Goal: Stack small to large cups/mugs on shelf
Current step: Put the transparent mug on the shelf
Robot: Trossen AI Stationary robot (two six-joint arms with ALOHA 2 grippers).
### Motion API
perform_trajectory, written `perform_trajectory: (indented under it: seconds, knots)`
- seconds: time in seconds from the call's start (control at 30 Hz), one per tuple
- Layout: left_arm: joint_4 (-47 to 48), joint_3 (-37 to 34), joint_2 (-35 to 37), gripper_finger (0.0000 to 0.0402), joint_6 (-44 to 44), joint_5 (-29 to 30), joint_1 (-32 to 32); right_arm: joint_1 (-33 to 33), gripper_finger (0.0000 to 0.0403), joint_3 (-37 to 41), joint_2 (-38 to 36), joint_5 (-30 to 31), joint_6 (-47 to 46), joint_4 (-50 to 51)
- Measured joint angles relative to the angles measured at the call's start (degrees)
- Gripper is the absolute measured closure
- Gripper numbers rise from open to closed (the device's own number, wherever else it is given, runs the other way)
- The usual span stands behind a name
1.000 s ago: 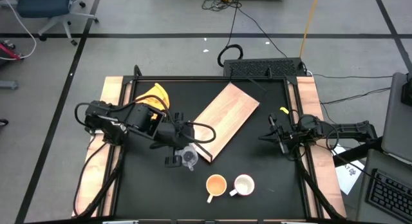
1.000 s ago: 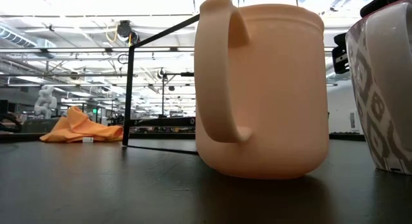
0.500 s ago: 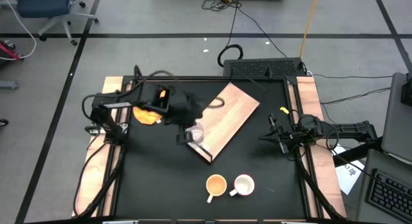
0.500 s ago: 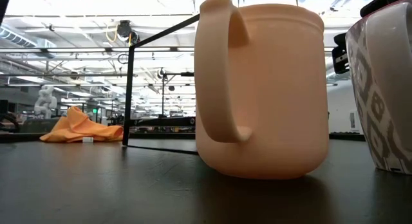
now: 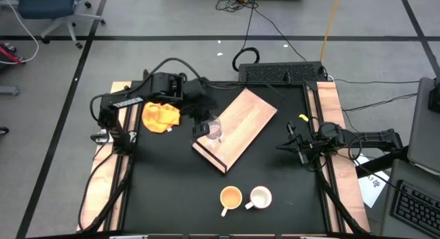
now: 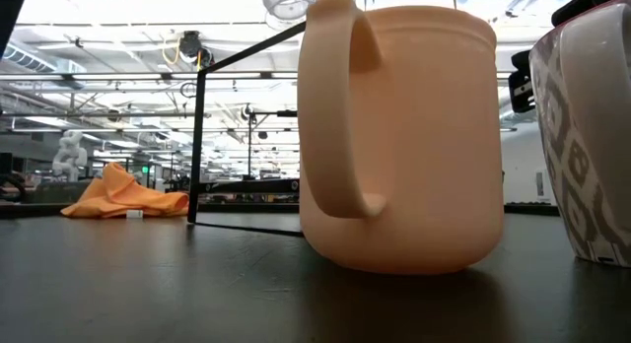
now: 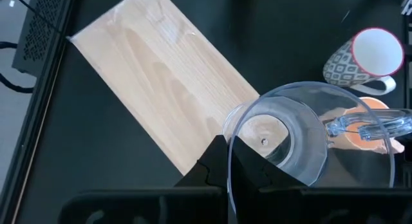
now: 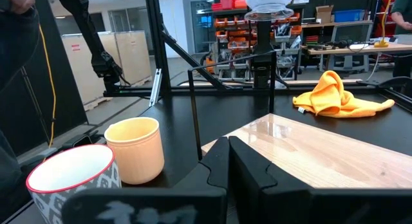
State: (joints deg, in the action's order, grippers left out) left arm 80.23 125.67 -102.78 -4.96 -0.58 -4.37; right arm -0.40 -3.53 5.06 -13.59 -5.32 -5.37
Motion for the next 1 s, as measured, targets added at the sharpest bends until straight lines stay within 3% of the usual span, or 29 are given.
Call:
perform_trajectory:
  seconds: [0.33, 0.7, 1.0]
  knots:
    - [-3.4, -0.7, -1.4, 0.0401, 1.1, 0.2, 0.2, 0.0, 0.0403, 0.0, 0.0, 0.0, 0.0, 0.0]
    - [-5.3, -1.2, -10.8, 0.0401, 4.7, -0.9, -1.8, 0.1, 0.0403, 0.0, 0.6, 0.0, 0.0, 0.2]
    - [-5.5, -1.2, -13.2, 0.0401, 4.9, -0.9, -3.1, 0.1, 0.0403, 0.0, 0.7, 0.0, 0.0, 0.0]
